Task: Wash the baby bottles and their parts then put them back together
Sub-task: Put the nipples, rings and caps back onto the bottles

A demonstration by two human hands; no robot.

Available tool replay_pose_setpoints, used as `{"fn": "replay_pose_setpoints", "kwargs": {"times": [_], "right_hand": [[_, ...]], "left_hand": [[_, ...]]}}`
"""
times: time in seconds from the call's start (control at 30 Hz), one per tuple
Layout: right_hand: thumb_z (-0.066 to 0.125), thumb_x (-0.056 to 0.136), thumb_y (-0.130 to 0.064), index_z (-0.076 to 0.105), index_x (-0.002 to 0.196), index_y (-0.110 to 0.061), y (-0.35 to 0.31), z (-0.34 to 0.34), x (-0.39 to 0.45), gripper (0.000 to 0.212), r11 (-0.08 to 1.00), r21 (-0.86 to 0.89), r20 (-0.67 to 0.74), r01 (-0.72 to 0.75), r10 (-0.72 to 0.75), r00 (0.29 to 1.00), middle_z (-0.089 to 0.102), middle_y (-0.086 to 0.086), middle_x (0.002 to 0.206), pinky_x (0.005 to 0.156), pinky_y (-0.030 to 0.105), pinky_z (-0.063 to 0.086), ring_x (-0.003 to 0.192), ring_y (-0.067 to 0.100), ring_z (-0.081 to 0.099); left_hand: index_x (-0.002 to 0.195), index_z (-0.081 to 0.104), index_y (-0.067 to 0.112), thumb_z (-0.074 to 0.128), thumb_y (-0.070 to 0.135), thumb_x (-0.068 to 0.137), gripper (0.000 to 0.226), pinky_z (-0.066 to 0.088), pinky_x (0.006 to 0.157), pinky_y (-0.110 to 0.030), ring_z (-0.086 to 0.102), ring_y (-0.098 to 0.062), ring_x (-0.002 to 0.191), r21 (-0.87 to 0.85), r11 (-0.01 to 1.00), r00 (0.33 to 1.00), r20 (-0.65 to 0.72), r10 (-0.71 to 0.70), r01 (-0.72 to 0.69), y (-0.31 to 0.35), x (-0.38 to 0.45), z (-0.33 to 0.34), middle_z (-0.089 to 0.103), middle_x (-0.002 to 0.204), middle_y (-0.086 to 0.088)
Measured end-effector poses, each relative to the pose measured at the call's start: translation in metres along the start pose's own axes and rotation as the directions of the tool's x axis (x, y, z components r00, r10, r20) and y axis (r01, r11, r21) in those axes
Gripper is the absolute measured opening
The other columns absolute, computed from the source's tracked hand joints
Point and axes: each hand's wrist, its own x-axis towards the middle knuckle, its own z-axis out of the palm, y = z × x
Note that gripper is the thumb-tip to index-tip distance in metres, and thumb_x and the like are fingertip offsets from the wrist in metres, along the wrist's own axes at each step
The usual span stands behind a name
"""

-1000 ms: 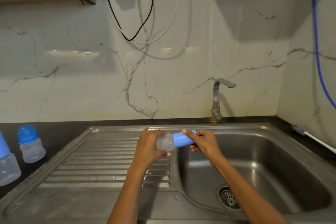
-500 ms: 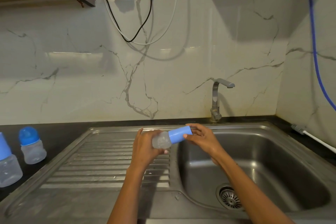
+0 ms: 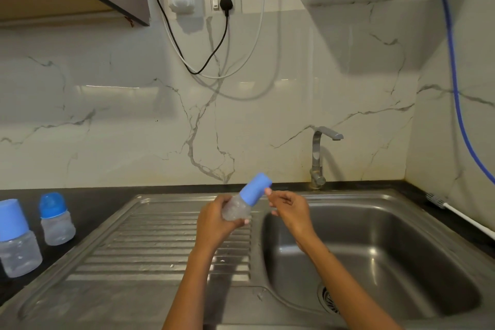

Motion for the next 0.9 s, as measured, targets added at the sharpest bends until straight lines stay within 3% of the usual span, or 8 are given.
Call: {"fn": "replay_pose_setpoints", "kwargs": {"times": [0.2, 0.3, 0.4, 0.5, 0.63, 0.8, 0.9], "right_hand": [[0.056, 0.096, -0.027, 0.067, 0.082, -0.010, -0.023, 0.018, -0.008, 0.024, 0.997, -0.032, 0.002, 0.066, -0.066, 0.998, 0.072, 0.016, 0.086, 0.078, 0.039, 0.057, 0.081, 0.025, 0.068], [0.058, 0.096, -0.023, 0.069, 0.084, -0.006, -0.035, 0.044, -0.017, 0.023, 0.993, -0.080, 0.087, 0.086, -0.079, 0.993, 0.072, 0.013, 0.085, 0.082, 0.042, 0.056, 0.086, 0.030, 0.069], [0.057, 0.096, -0.021, 0.070, 0.087, -0.004, -0.040, 0.082, -0.035, 0.024, 0.989, -0.095, 0.188, 0.110, -0.091, 0.978, 0.072, 0.013, 0.085, 0.076, 0.036, 0.058, 0.085, 0.026, 0.069], [0.057, 0.096, -0.018, 0.070, 0.084, -0.004, -0.036, 0.125, -0.057, 0.022, 0.992, -0.083, 0.289, 0.100, -0.072, 0.955, 0.070, 0.013, 0.083, 0.069, 0.031, 0.056, 0.082, 0.025, 0.068], [0.061, 0.094, -0.018, 0.070, 0.077, -0.010, -0.025, 0.171, -0.082, 0.021, 0.991, -0.100, 0.382, 0.087, -0.043, 0.923, 0.072, 0.014, 0.083, 0.075, 0.037, 0.056, 0.086, 0.031, 0.070], [0.063, 0.092, -0.016, 0.071, 0.082, -0.013, -0.013, 0.210, -0.095, 0.013, 0.984, -0.136, 0.447, 0.111, -0.039, 0.894, 0.072, 0.008, 0.083, 0.085, 0.039, 0.055, 0.086, 0.022, 0.069], [0.064, 0.091, -0.013, 0.071, 0.083, -0.013, -0.011, 0.225, -0.097, 0.010, 0.986, -0.126, 0.451, 0.106, -0.038, 0.892, 0.070, 0.005, 0.079, 0.079, 0.034, 0.056, 0.082, 0.021, 0.068]], "left_hand": [[0.105, 0.057, 0.023, 0.087, 0.032, 0.064, 0.052, 0.041, 0.063, -0.015, 0.060, -0.004, 0.088, -0.201, 0.975, 0.992, -0.062, -0.112, 0.098, -0.006, -0.004, -0.041, 0.063, 0.099, 0.008], [0.105, 0.059, 0.021, 0.087, 0.032, 0.066, 0.050, 0.047, 0.068, -0.021, 0.060, -0.001, 0.088, -0.244, 0.963, 0.982, -0.120, -0.147, 0.114, -0.017, -0.015, -0.079, 0.064, 0.099, 0.008], [0.104, 0.059, 0.019, 0.085, 0.027, 0.068, 0.046, 0.049, 0.070, -0.023, 0.062, -0.006, 0.089, -0.284, 0.951, 0.964, -0.198, -0.179, 0.119, -0.032, -0.032, -0.123, 0.064, 0.097, 0.007], [0.104, 0.056, 0.019, 0.084, 0.028, 0.070, 0.045, 0.049, 0.069, -0.022, 0.061, -0.005, 0.088, -0.274, 0.949, 0.934, -0.269, -0.234, 0.158, -0.056, -0.058, -0.169, 0.064, 0.098, 0.007], [0.110, 0.056, 0.015, 0.081, 0.028, 0.073, 0.046, 0.053, 0.080, -0.034, 0.063, -0.014, 0.093, -0.265, 0.937, 0.885, -0.345, -0.312, 0.227, -0.096, -0.093, -0.226, 0.065, 0.100, 0.003], [0.109, 0.052, 0.015, 0.080, 0.030, 0.074, 0.047, 0.050, 0.069, -0.026, 0.062, -0.016, 0.090, -0.205, 0.917, 0.807, -0.437, -0.398, 0.341, -0.149, -0.124, -0.284, 0.060, 0.098, 0.003], [0.110, 0.054, 0.012, 0.080, 0.030, 0.075, 0.048, 0.049, 0.071, -0.027, 0.061, -0.017, 0.090, -0.187, 0.900, 0.758, -0.487, -0.434, 0.395, -0.174, -0.130, -0.305, 0.061, 0.100, -0.001]]}}
